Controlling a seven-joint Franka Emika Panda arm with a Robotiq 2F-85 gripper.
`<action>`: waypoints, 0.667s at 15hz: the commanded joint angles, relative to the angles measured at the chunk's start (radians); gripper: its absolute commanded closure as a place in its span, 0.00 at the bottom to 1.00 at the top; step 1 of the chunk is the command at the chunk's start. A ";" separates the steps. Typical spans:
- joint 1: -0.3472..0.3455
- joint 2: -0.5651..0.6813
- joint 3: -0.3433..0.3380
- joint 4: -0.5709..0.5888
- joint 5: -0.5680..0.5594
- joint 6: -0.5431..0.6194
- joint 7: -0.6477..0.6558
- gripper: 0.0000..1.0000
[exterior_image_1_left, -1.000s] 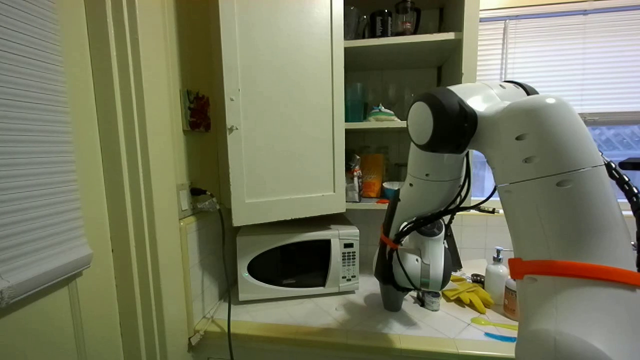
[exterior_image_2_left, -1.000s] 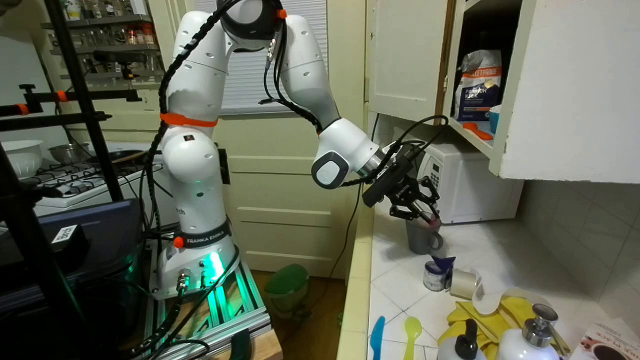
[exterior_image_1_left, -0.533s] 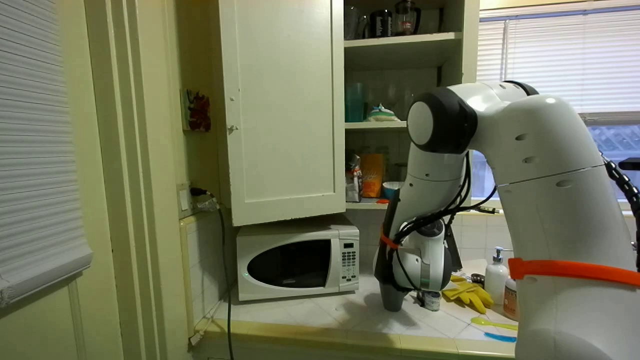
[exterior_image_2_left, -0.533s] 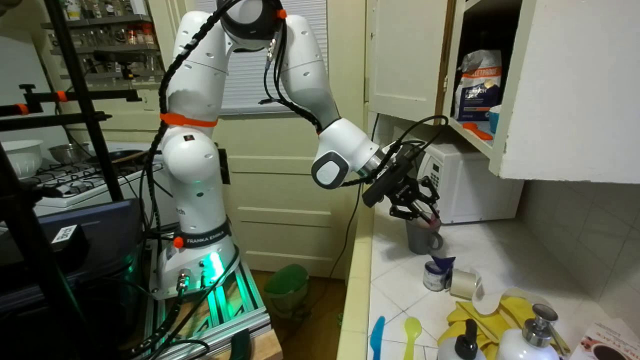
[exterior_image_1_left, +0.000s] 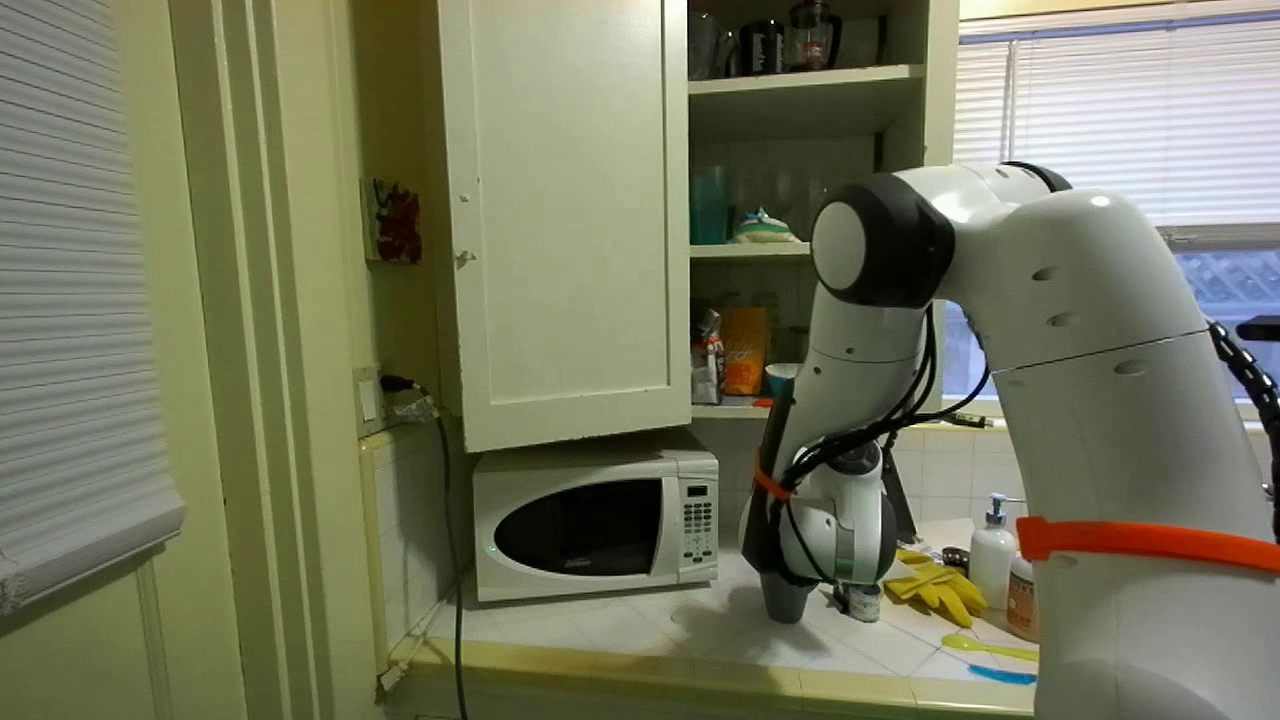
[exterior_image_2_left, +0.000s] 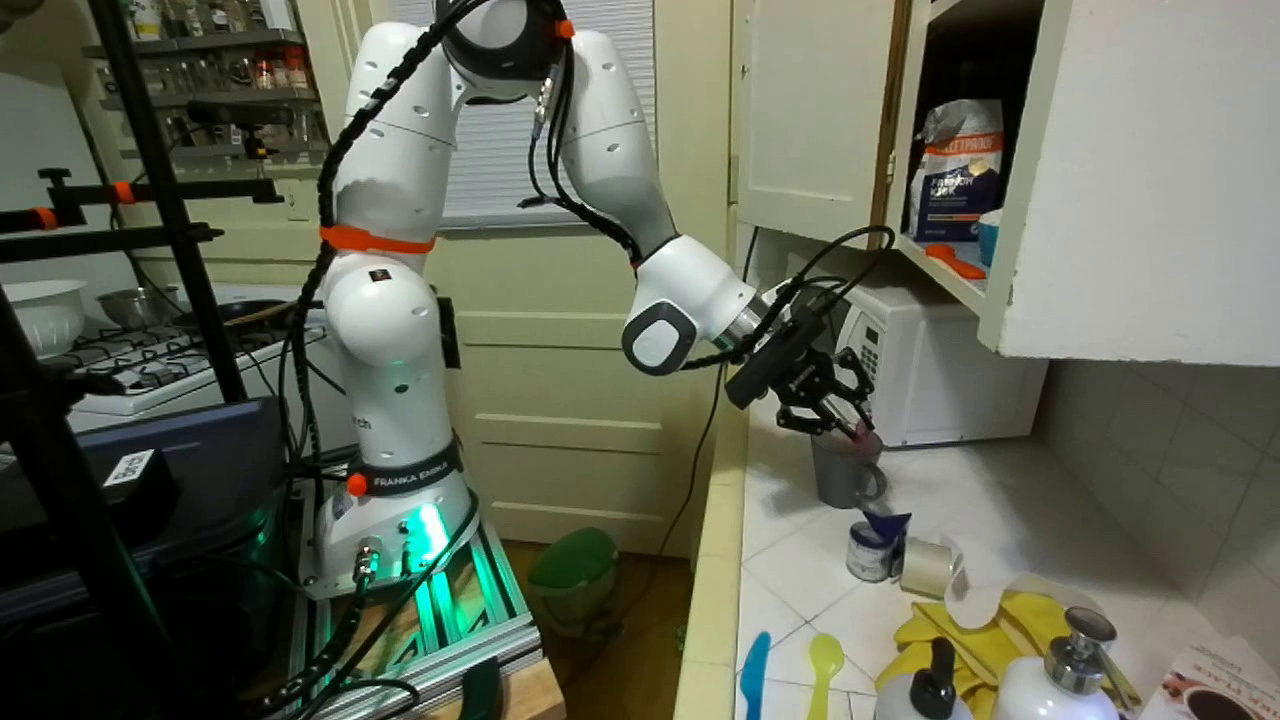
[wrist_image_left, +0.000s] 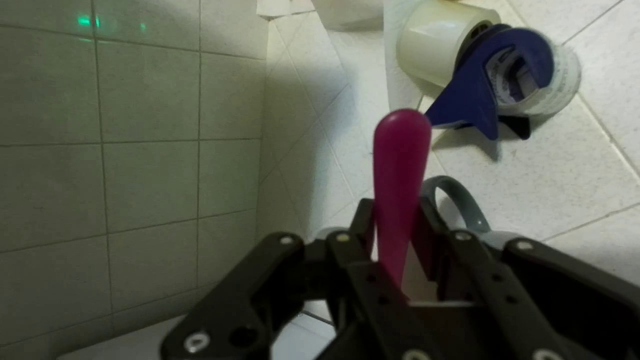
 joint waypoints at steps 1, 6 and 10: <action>0.040 -0.004 -0.017 -0.013 0.010 0.000 -0.092 0.94; 0.093 -0.014 -0.051 -0.031 0.038 0.037 -0.154 0.94; 0.159 -0.004 -0.116 -0.036 0.079 0.031 -0.253 0.94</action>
